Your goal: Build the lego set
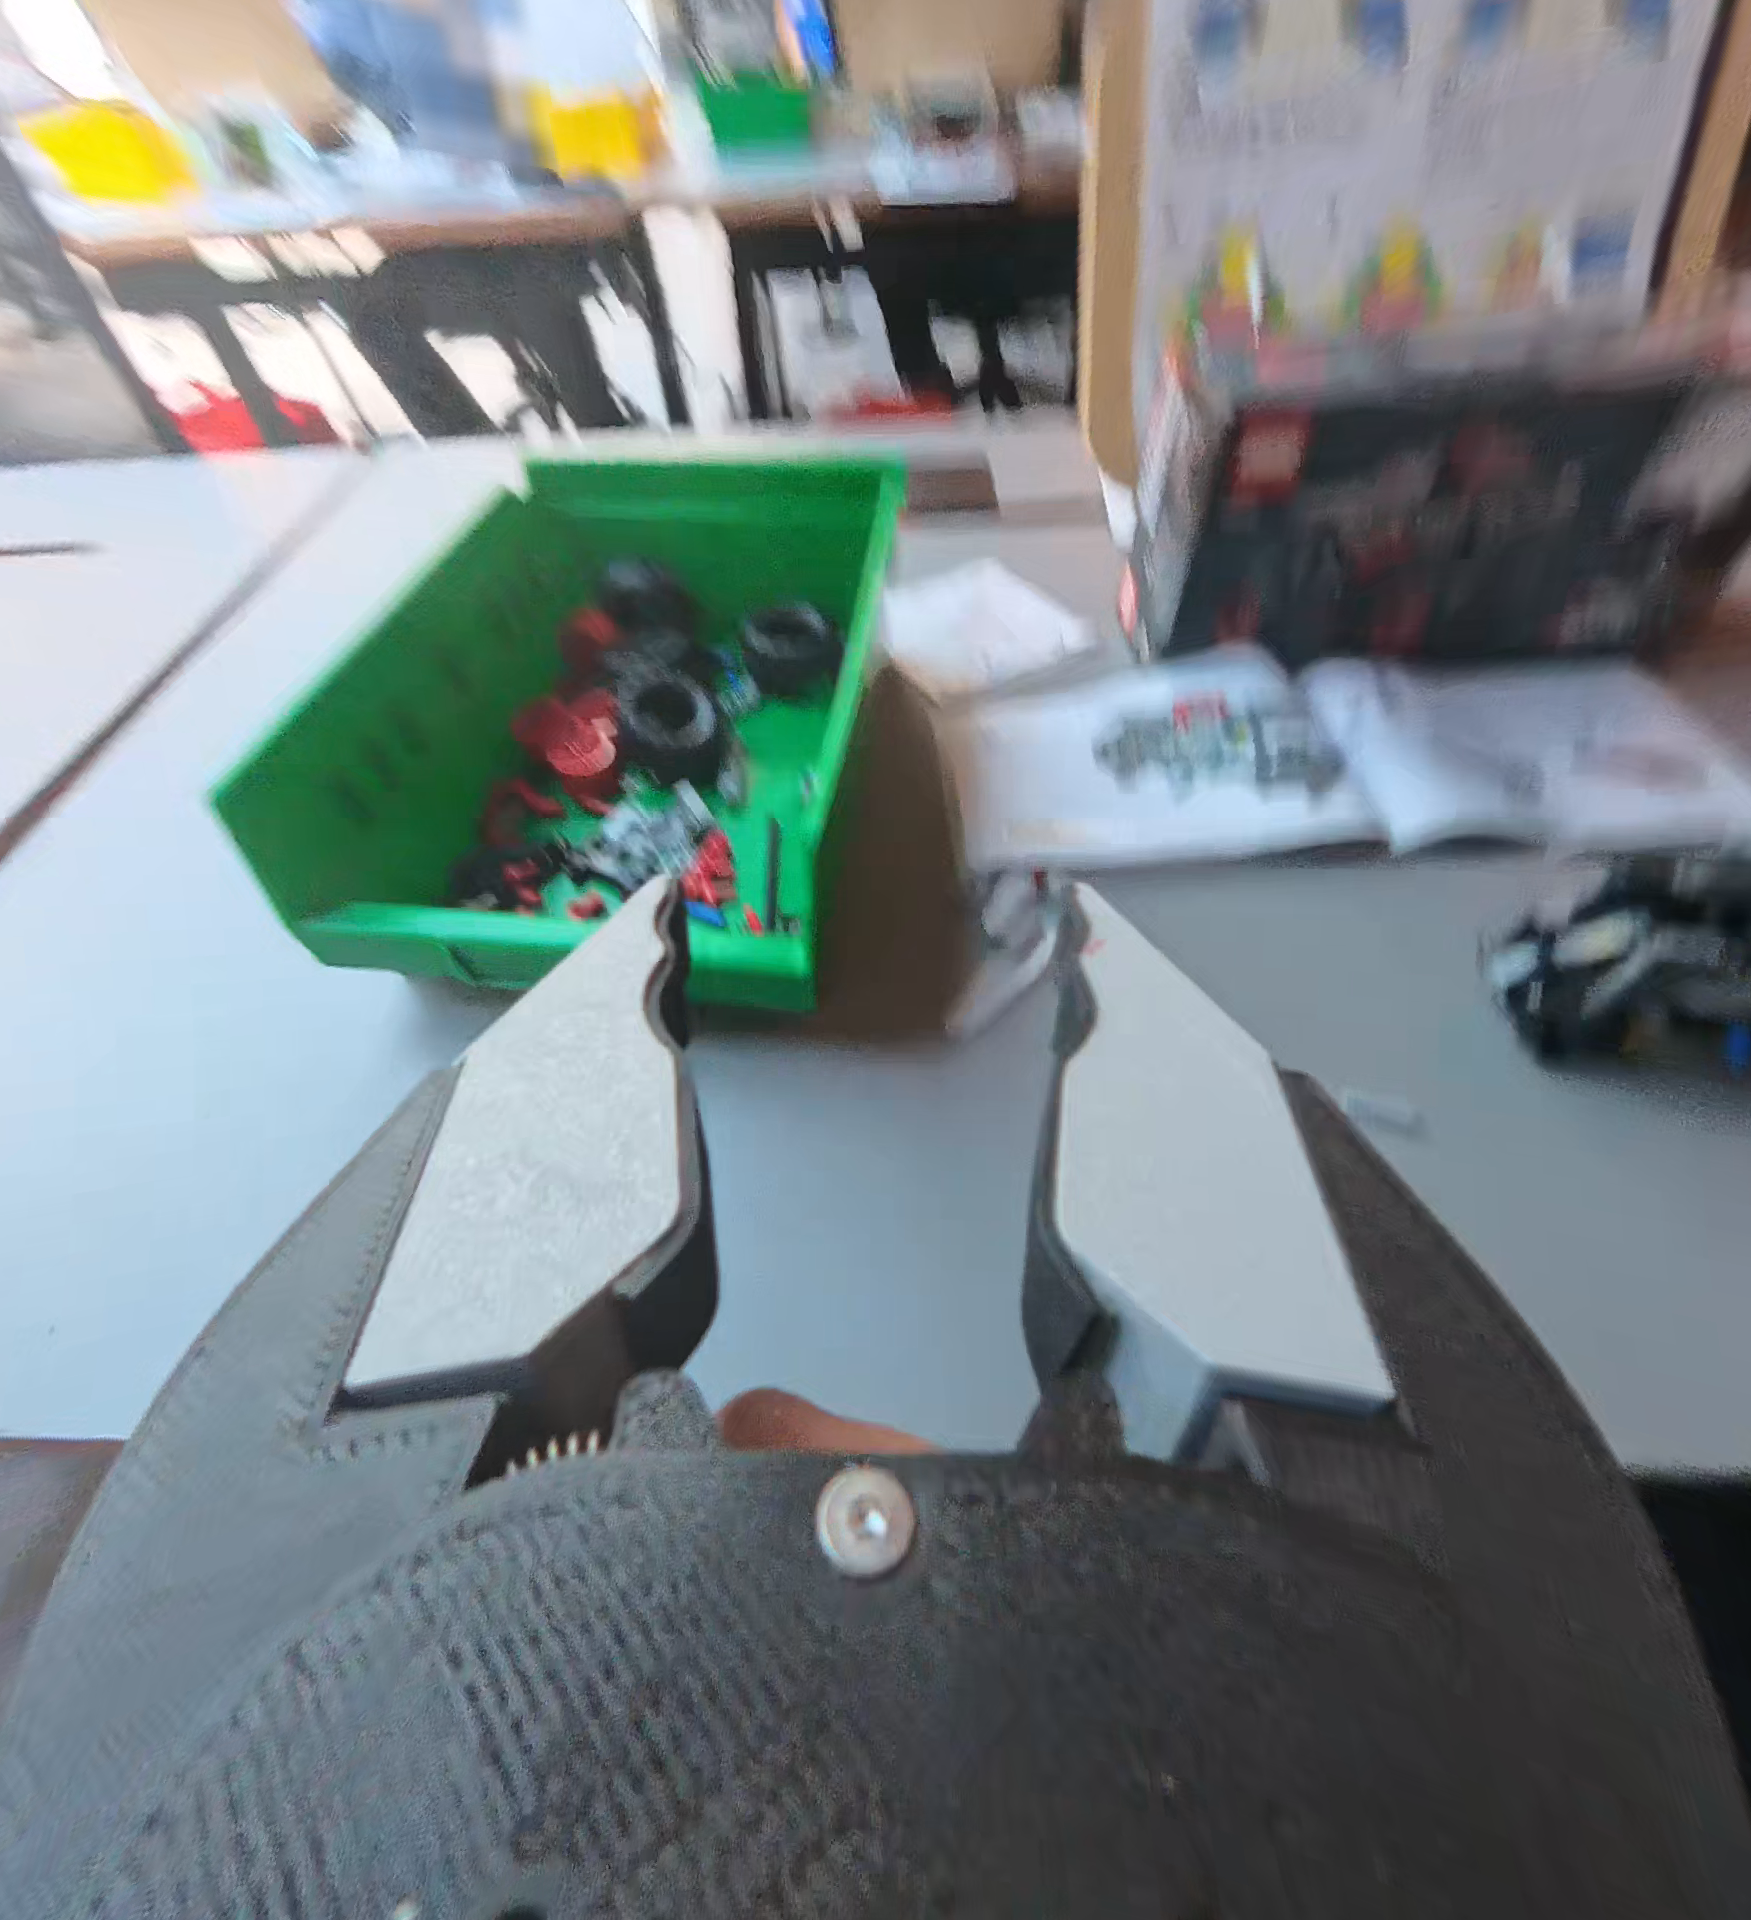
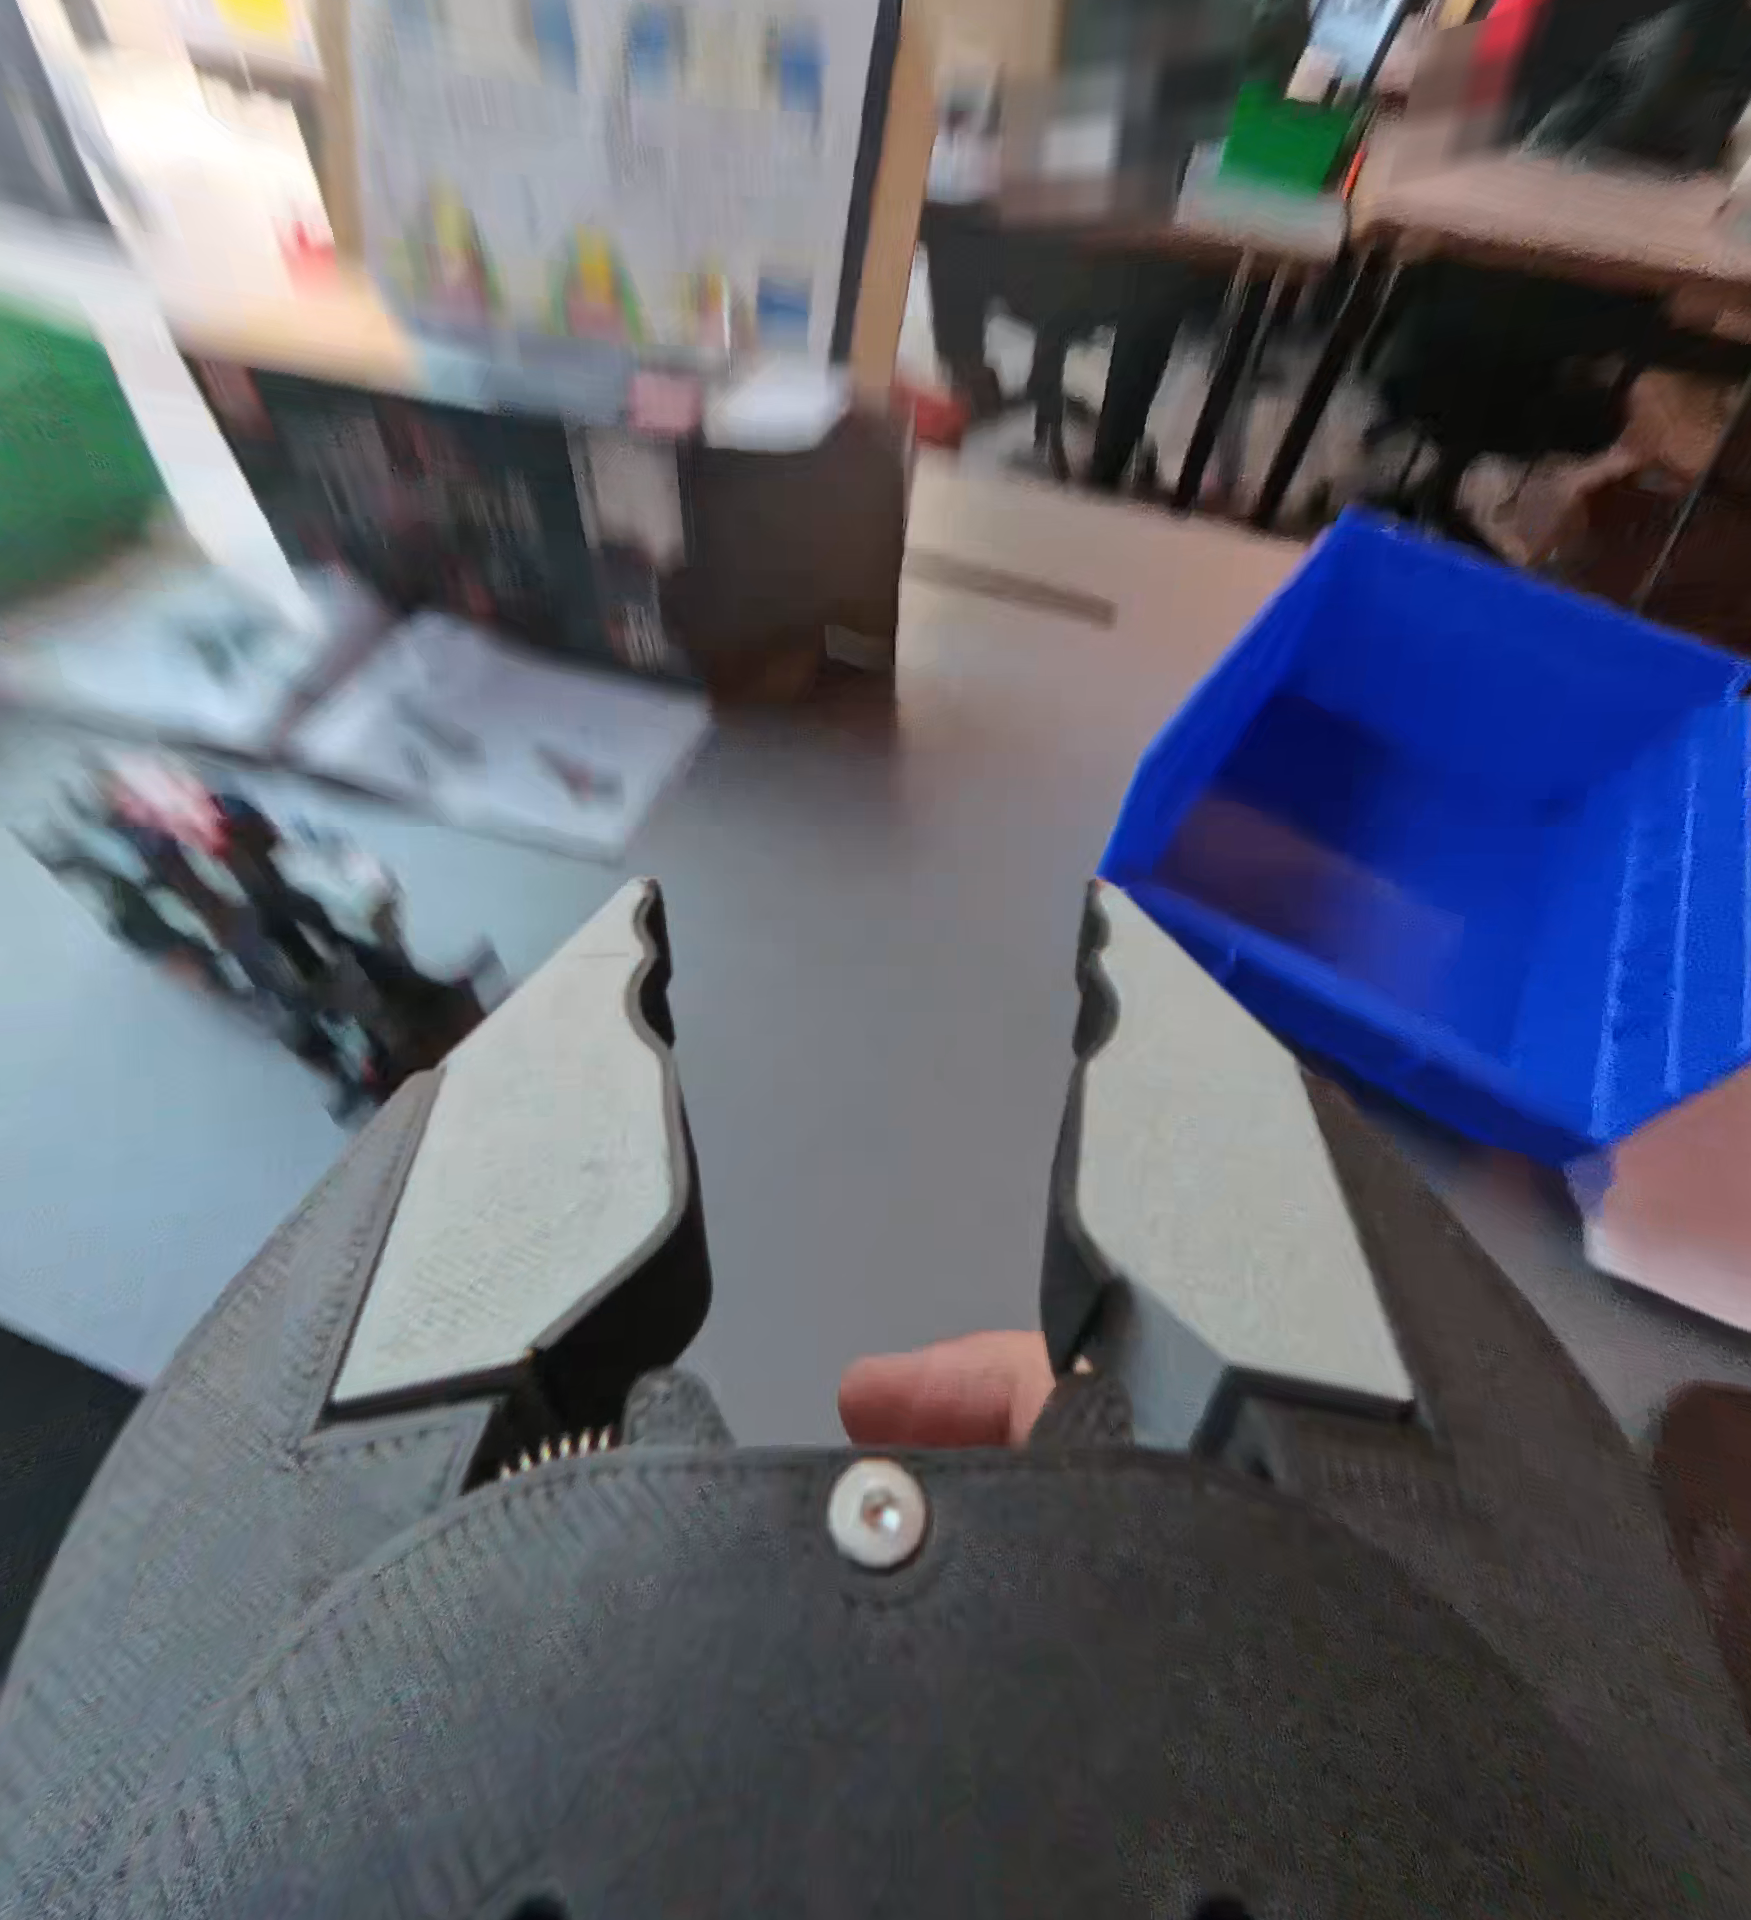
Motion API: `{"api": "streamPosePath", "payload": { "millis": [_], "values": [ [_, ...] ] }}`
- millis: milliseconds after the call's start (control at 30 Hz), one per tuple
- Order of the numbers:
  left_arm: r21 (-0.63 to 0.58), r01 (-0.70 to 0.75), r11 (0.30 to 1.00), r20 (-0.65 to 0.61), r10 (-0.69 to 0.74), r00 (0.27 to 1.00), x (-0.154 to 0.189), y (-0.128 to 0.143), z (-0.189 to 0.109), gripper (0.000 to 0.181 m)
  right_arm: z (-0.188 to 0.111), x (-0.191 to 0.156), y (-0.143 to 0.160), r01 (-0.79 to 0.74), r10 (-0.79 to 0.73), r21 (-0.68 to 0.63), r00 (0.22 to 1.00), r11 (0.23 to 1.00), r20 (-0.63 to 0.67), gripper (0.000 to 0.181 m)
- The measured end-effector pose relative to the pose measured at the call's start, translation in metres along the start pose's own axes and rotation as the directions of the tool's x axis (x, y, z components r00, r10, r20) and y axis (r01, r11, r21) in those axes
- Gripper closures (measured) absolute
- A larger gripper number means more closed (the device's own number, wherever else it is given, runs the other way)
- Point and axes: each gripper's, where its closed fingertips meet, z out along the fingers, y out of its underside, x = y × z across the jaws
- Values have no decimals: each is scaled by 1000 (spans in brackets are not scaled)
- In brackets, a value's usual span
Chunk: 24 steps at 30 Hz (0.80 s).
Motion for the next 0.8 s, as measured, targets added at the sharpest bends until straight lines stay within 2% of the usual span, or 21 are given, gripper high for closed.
{"api": "streamPosePath", "payload": {
  "millis": [33,67,100,167,233,300,333,367,433,500,567,600,667,733,800],
  "values": [
    [93,47,995,11,-49,999,-5,-17,-10,120,-12,-1,-24,-87,83,138,996,987,29,107],
    [168,65,984,-4,-66,998,-2,-31,-19,124,-21,-13,-43,-157,134,236,985,959,110,102],
    [208,60,976,-18,-57,998,6,-39,-26,130,-24,-28,-52,-182,138,263,974,947,177,97],
    [156,-25,987,-46,33,998,32,-33,-20,132,-6,-51,-41,-83,54,182,985,980,162,88],
    [0,-176,984,-137,174,975,68,2,4,124,23,-75,-9,76,-76,9,982,997,174,95],
    [-104,-262,959,-206,237,950,92,33,26,121,47,-97,15,129,-99,-118,966,985,238,96],
    [-121,-266,956,-191,241,952,94,35,34,119,53,-102,16,119,-85,-127,965,985,248,96],
    [-106,-249,963,-151,232,961,90,29,37,117,54,-104,9,107,-81,-97,967,990,242,98],
    [49,-178,983,-56,180,982,73,-8,25,113,40,-96,-23,99,-110,67,978,993,179,97],
    [247,-73,966,-5,76,997,50,-45,-3,130,12,-77,-56,75,-101,271,991,960,85,114],
    [345,5,939,-57,16,998,42,-61,-24,148,-8,-66,-72,16,-54,397,995,918,84,130],
    [344,16,939,-104,22,994,45,-62,-26,151,-9,-63,-74,-16,-32,418,994,908,108,129],
    [273,-37,961,-165,85,983,59,-53,-11,144,6,-67,-71,-37,-30,388,985,921,167,122],
    [166,-181,969,-204,213,956,77,-32,19,135,38,-80,-62,-12,-70,321,968,947,242,117],
    [90,-286,954,-234,299,925,88,-13,53,134,76,-95,-54,20,-109,263,939,965,328,115]
  ]
}}
